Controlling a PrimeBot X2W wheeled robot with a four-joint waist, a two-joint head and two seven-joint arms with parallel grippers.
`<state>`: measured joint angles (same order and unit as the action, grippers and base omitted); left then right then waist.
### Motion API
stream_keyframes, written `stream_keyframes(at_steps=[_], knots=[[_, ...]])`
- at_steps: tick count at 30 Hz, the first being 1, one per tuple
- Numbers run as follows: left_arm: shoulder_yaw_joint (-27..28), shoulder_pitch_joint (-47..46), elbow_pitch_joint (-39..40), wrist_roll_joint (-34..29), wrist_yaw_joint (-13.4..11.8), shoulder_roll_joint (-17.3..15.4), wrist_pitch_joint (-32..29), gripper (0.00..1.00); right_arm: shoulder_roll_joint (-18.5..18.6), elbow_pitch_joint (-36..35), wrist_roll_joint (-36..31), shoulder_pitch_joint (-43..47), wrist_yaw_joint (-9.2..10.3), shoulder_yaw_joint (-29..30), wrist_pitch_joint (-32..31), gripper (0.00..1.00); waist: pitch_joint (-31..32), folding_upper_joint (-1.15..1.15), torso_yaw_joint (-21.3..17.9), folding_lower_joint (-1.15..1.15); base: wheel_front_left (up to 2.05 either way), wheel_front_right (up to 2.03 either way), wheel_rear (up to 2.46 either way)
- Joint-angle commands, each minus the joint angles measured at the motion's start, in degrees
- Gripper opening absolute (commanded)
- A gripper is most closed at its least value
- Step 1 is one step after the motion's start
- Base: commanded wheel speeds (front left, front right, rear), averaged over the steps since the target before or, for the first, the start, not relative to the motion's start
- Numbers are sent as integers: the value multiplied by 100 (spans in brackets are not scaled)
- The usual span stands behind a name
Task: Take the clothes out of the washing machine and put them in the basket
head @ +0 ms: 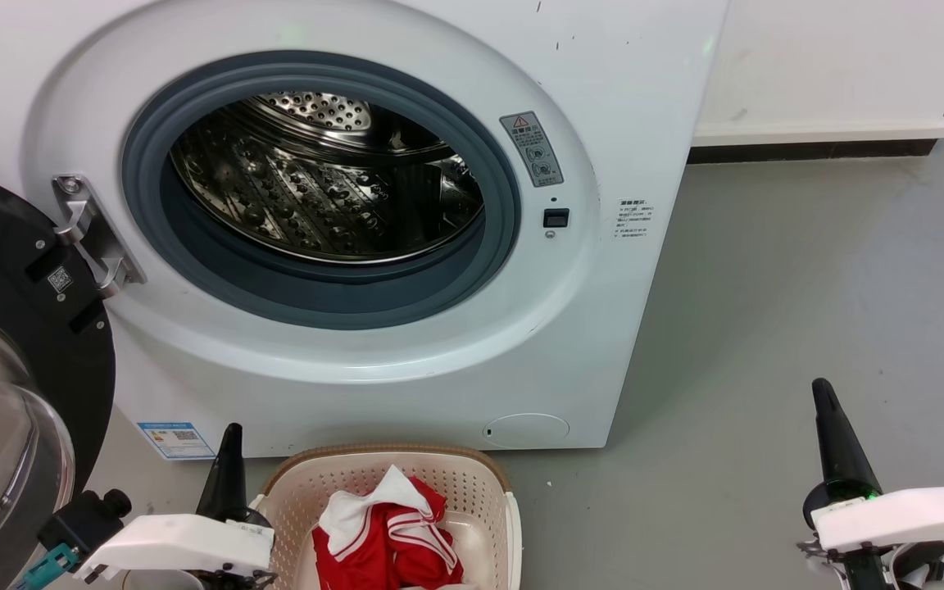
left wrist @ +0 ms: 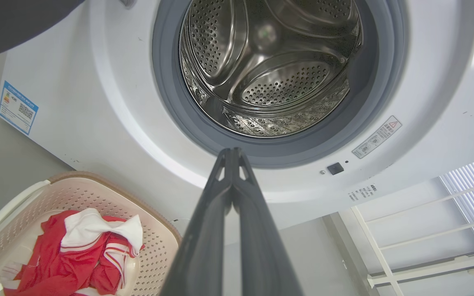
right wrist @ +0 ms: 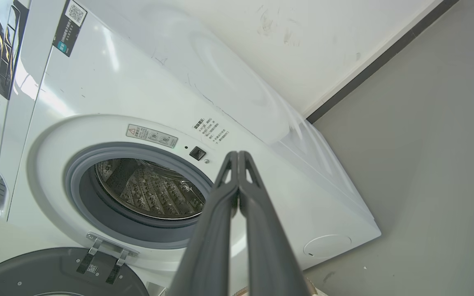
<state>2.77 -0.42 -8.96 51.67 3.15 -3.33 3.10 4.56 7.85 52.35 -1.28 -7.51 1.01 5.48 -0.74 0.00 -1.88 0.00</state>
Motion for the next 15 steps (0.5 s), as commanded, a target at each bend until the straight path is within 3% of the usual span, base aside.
stream_keyframes(at_steps=[1, 15], knots=[[47, -148, 25, 195, 46, -11, -40, 0, 46, -10, 223, -173, 1, 17, -41, 0, 1, 0, 4, 0, 0, 0, 0], [128, -270, -105, 1141, 153, 3, -272, 0, 51, 137, 1213, -258, 1, 76, -262, 0, 12, 0, 39, 0, 0, 0, 0]])
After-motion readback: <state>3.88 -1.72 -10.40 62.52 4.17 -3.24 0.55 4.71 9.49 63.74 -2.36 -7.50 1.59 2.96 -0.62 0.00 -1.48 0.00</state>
